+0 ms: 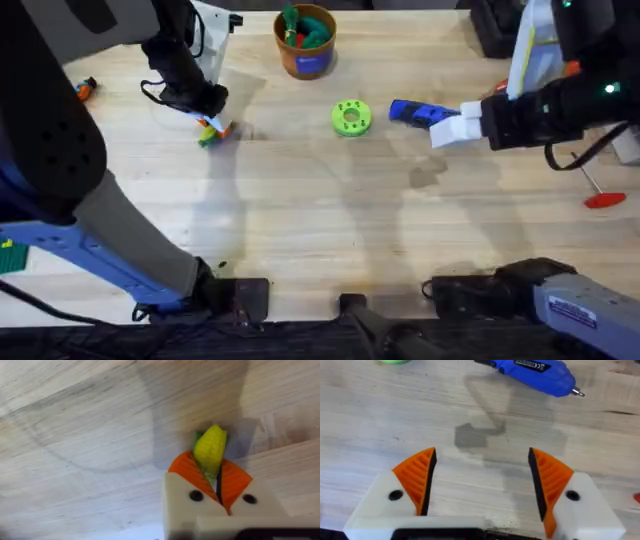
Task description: Pick up the gripper from the table and insert it into the empty holder that is missing its gripper. Then pick up a screw, insert it into the mounting hole, and use the screwdriver to tighten it. Finally, clean up the table by picking up the vegetable and placing it into the bucket.
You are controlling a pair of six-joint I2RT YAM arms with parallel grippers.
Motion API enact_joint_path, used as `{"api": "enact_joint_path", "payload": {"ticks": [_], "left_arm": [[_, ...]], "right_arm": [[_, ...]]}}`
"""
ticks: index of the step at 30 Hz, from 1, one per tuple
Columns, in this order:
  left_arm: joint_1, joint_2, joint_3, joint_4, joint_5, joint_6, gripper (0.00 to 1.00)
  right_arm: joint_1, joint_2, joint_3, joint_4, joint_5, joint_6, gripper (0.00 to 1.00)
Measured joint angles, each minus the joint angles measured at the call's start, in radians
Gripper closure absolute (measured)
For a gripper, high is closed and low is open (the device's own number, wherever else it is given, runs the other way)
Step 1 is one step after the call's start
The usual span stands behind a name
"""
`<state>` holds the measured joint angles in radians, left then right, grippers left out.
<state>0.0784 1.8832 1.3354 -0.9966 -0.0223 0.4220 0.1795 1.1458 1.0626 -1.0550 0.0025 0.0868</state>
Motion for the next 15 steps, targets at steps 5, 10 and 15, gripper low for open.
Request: {"api": "enact_joint_path", "payload": {"ticks": [5, 10, 15], "left_arm": [[0.0, 0.002, 0.035, -0.005, 0.017, -0.008, 0.971], [0.0, 0.002, 0.203, -0.024, 0.092, -0.023, 0.971], [-0.017, 0.002, 0.409, -0.017, 0.181, -0.072, 0.971]], "right_arm": [[0.0, 0.0, 0.0, 0.0, 0.0, 0.0, 0.01], [0.0, 0.0, 0.0, 0.0, 0.0, 0.0, 0.01], [0.0, 0.0, 0.0, 0.0, 0.0, 0.0, 0.01]]}}
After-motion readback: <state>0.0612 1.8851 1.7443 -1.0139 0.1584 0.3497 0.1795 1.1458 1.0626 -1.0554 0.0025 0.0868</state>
